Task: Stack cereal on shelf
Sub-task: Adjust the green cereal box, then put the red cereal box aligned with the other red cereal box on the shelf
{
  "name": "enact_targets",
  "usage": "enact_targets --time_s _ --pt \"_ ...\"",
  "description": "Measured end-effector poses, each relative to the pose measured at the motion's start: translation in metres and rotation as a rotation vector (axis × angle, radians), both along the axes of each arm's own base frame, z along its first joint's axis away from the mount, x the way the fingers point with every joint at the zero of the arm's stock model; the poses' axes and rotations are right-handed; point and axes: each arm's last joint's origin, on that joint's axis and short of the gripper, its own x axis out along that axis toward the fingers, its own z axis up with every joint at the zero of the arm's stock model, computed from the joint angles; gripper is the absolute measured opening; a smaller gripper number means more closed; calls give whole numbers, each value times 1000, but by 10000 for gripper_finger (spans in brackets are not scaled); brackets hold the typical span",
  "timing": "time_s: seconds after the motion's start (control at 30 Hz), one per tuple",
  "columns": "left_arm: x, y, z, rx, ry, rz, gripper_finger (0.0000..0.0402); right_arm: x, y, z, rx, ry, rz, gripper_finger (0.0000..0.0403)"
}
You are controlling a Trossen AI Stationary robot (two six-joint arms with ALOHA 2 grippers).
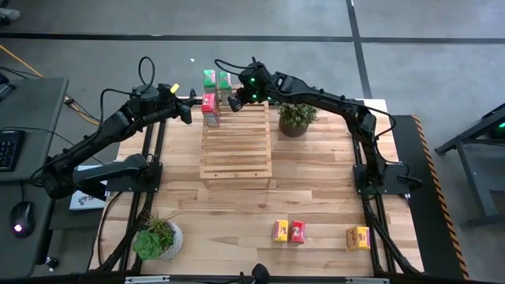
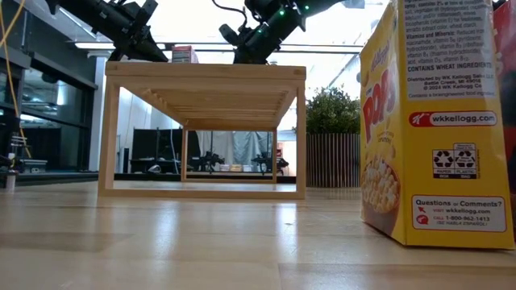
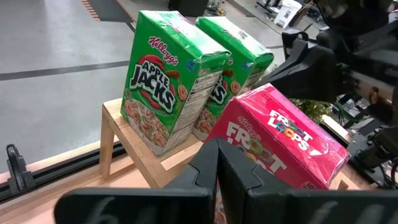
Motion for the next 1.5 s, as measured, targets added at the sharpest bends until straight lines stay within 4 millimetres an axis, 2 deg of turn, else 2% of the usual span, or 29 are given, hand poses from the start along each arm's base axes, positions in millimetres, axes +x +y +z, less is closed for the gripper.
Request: enact_targets --time_s 0.13,0.3,0.4,0.5,0.57,0.7,0.87,0.97,1.1,1.2,1.3,1.5 --pt "-3 -5 2 -1 -18 -54 0 -16 0 3 -13 119 24 0" --pt "-15 -19 7 1 -40 -74 0 -57 8 16 -5 374 85 0" --pt "-23 -30 11 6 -73 -73 0 -77 26 18 17 498 164 0" --pt "-30 -40 17 20 -131 -94 0 -98 50 15 22 519 209 0" --pt "-34 -47 20 19 -177 -108 0 -118 69 10 42 486 221 0" --pt "-45 -58 26 19 -258 -104 0 -163 114 2 157 314 248 0" --pt "-53 -65 29 43 -299 -71 0 -216 171 10 408 26 326 0" --pt "-55 -65 30 45 -309 -42 0 -237 193 14 554 -158 327 0" --pt "-54 -65 29 40 -310 -38 0 -245 203 14 613 -401 281 3" --pt "-53 -64 29 26 -312 -34 0 -242 201 9 670 -438 228 28" --pt "-54 -64 29 19 -321 -32 0 -238 201 4 712 -344 262 81" --pt "-53 -64 29 10 -327 -30 0 -225 200 2 785 -211 384 225"
